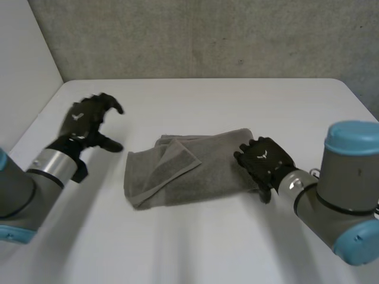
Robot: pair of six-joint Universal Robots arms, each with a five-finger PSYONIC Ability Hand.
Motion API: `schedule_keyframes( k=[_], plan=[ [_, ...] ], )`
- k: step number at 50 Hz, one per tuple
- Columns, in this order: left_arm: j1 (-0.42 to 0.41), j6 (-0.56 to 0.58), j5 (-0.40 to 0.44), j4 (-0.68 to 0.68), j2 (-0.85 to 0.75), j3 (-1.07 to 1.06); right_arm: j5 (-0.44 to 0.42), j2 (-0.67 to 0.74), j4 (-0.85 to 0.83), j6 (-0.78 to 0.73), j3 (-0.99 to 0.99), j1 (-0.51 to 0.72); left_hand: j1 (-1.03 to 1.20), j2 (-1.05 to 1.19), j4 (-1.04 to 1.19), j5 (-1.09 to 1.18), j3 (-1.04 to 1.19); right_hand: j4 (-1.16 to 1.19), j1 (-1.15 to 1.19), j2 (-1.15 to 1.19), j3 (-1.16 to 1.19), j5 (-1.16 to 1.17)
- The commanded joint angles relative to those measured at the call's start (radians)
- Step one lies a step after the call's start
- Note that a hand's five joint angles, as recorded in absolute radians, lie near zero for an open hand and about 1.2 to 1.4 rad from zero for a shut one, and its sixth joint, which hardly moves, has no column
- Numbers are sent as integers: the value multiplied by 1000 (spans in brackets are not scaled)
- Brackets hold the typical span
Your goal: Fold the towel.
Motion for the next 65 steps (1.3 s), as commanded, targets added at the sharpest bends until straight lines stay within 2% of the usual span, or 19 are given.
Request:
schedule_keyframes(
  k=[1,2,4,10,14,19,24,26,31,36,41,45,51,54,56,58,59,61,65],
  plan=[
    [-130,31,31,-76,-62,33,-3,2,-103,10,65,-27,6,5,4,13,-3,-8,-18,-14,-1,4],
    [-130,31,31,-76,-62,33,-3,3,-107,10,64,-27,6,5,4,13,-3,-8,-18,-14,-2,4],
    [-198,46,32,-114,-112,76,-2,3,-109,10,67,-26,6,5,4,13,-3,-8,-18,-14,-2,4],
    [-264,49,26,-168,-217,153,0,3,-115,10,76,-18,3,2,1,10,-6,-8,-18,-14,-2,4],
    [-267,58,23,-173,-253,165,1,3,-124,10,80,-15,6,5,4,13,-3,-8,-18,-14,-2,4],
    [-271,130,11,-170,-286,179,1,3,-132,10,87,-17,24,22,22,31,14,-8,-18,-14,-2,4],
    [-270,198,-71,-170,-297,197,1,3,-132,10,87,-20,24,22,22,31,14,-8,-18,-14,-2,4],
    [-262,210,-150,-167,-297,205,1,3,-133,10,87,-18,24,22,22,31,14,-8,-18,-14,-2,4],
    [-239,212,-234,-168,-292,211,1,3,-132,8,88,-15,18,17,16,25,9,-8,-18,-14,-2,4],
    [-160,213,-296,-173,-274,205,1,3,-132,8,88,-15,18,16,16,25,9,-8,-18,-14,-2,4],
    [-74,212,-314,-173,-229,180,1,3,-132,8,88,-15,12,11,10,19,3,-8,-18,-14,-2,4],
    [-41,207,-310,-174,-218,153,1,3,-132,8,91,-15,9,8,7,16,0,-8,-18,-14,-2,4],
    [-40,207,-302,-178,-195,105,1,3,-133,8,94,-15,3,2,1,10,-6,-8,-18,-14,-2,4],
    [-54,206,-268,-178,-160,67,1,3,-133,8,94,-15,3,2,1,10,-6,-8,-18,-14,-2,4],
    [-60,206,-230,-178,-135,47,1,3,-133,8,96,-15,1,-1,-2,7,-9,-8,-18,-14,-2,4],
    [-80,204,-131,-178,-74,10,1,3,-133,5,97,-15,18,16,16,25,8,-8,-18,-14,-2,4],
    [-80,204,-130,-178,-74,10,1,3,-133,5,97,-15,18,16,16,25,9,-8,-18,-14,-2,4],
    [-87,213,-31,-178,-19,-33,3,3,-133,2,97,-15,36,34,33,42,26,-8,-18,-14,-2,4],
    [-87,212,21,-179,16,-68,3,3,-133,0,97,-15,68,66,66,75,58,-8,-18,-14,-2,4]
  ],
)
